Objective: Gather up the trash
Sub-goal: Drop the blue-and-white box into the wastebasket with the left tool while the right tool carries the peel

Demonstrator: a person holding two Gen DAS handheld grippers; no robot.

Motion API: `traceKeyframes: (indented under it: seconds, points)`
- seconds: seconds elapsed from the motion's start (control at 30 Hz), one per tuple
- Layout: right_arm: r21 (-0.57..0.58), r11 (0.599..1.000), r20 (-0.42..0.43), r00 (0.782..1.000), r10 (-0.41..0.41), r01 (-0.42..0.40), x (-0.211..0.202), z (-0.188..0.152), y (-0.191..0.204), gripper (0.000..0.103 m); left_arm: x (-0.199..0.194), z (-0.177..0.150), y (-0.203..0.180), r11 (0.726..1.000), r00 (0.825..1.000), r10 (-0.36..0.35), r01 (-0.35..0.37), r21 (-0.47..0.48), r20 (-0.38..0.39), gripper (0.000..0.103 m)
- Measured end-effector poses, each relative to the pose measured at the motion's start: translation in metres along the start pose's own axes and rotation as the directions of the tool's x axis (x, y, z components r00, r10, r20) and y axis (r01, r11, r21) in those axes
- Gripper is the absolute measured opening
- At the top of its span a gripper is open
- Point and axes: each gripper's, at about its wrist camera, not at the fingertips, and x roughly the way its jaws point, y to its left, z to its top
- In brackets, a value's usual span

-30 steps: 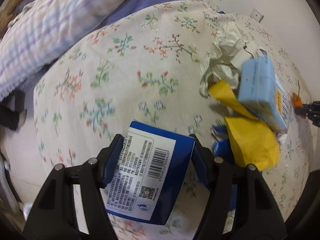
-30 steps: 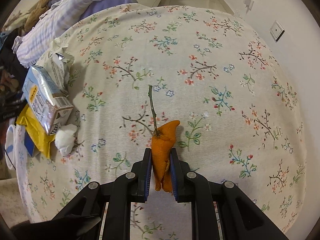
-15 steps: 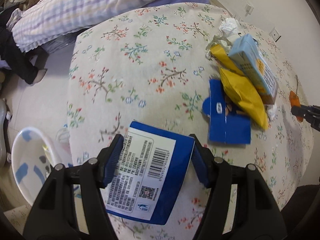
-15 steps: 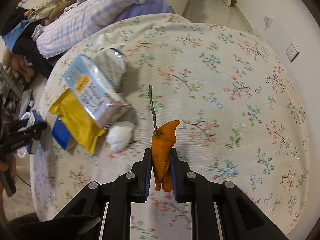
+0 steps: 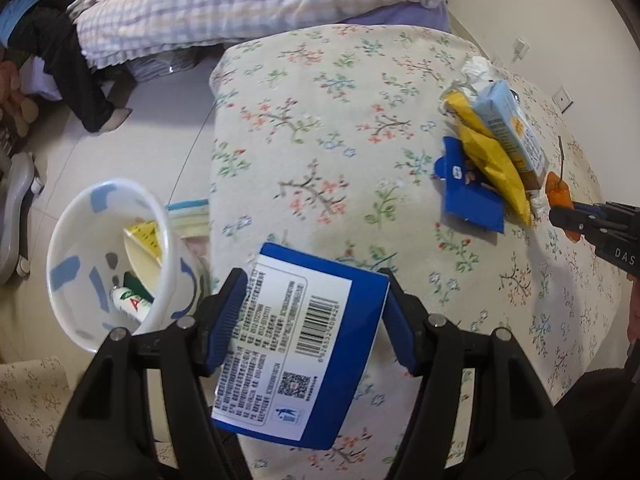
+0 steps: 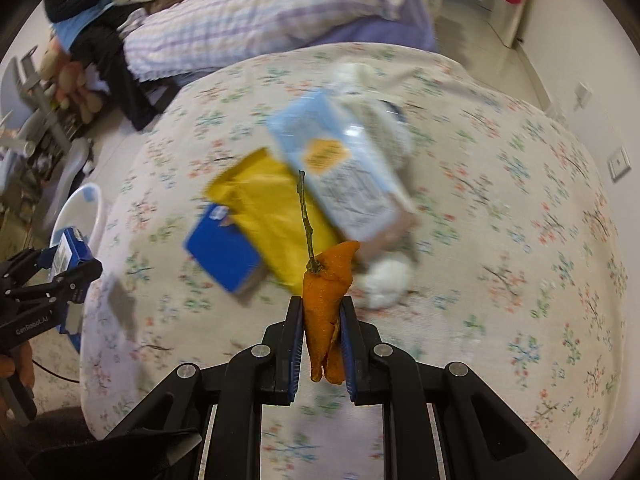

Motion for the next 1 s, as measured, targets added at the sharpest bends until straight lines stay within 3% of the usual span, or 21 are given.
traceKeyframes:
  seconds: [0.37,0.63,0.83,1.0]
  points:
    - [-0.117,0.993,-0.013,1.000,0.020,-0.022,0.022,0.019,0.093,0.018,0.004,-0.006,0.079,0.990,0.999,0.038,-0.038,-0.133,-0.001,0.066]
    - [-0.179,0.982,-0.030,0.998,0.051,-0.055,0.046,0.037,0.156,0.018,0.006,-0.008,0.150,0.954,0.996,0.086,-0.073,-0.290,0.030,0.066]
    - [-0.198,0.978,-0.046,0.997,0.061,-0.069,0.060,0.045,0.184,0.018,0.016,-0.011,0.181,0.928,0.991,0.126,-0.104,-0.359,0.038,0.067]
    - [-0.210,0.976,-0.048,0.997,0.053,-0.062,0.068,0.049,0.195,0.018,0.019,-0.008,0.186,0.929,0.988,0.139,-0.107,-0.355,0.067,0.067]
